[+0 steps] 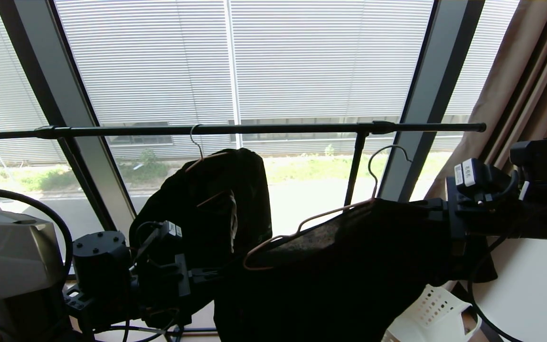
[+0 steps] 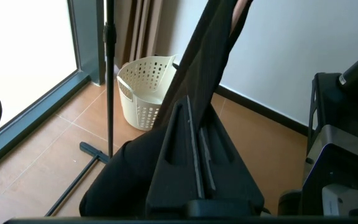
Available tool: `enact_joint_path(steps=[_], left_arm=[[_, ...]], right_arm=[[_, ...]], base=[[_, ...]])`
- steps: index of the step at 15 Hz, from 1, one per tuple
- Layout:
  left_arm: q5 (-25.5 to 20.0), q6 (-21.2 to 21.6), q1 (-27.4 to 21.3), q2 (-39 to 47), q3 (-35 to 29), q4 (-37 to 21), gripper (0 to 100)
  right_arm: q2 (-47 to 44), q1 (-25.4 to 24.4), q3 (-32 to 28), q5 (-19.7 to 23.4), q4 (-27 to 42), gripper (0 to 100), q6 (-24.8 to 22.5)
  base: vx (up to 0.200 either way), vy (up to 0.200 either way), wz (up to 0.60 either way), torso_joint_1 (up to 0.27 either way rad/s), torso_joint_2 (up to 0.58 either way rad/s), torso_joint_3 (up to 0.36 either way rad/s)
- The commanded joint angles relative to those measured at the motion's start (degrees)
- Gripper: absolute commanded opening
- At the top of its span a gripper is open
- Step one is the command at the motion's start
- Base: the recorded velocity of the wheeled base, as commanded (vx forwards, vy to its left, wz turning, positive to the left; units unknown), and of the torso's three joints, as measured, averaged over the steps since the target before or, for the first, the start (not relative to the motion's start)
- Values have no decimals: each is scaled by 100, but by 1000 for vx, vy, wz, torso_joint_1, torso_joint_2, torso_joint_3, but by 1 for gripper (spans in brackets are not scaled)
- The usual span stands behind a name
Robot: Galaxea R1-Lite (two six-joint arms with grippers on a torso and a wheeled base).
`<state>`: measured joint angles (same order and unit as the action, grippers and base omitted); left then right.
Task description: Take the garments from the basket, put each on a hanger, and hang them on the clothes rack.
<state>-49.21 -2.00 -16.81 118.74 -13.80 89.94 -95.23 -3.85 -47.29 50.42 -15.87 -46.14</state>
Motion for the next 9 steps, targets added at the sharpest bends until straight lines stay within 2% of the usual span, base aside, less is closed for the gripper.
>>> enact_joint_path(steps=[1, 4, 9], left_arm=[[-1, -2, 11, 0, 0, 6, 0], [-1, -2, 11, -8, 0, 6, 0], [-1, -11, 64, -70, -9, 6, 0]], right_arm=[[-22, 69, 123, -6, -338, 0, 88], [-48, 122, 194, -76, -592, 0, 97], [-127, 113, 255, -428, -610, 0, 44]], base=[[0, 0, 0, 0, 0, 0], [0, 0, 0, 0, 0, 0], [0, 0, 0, 0, 0, 0]])
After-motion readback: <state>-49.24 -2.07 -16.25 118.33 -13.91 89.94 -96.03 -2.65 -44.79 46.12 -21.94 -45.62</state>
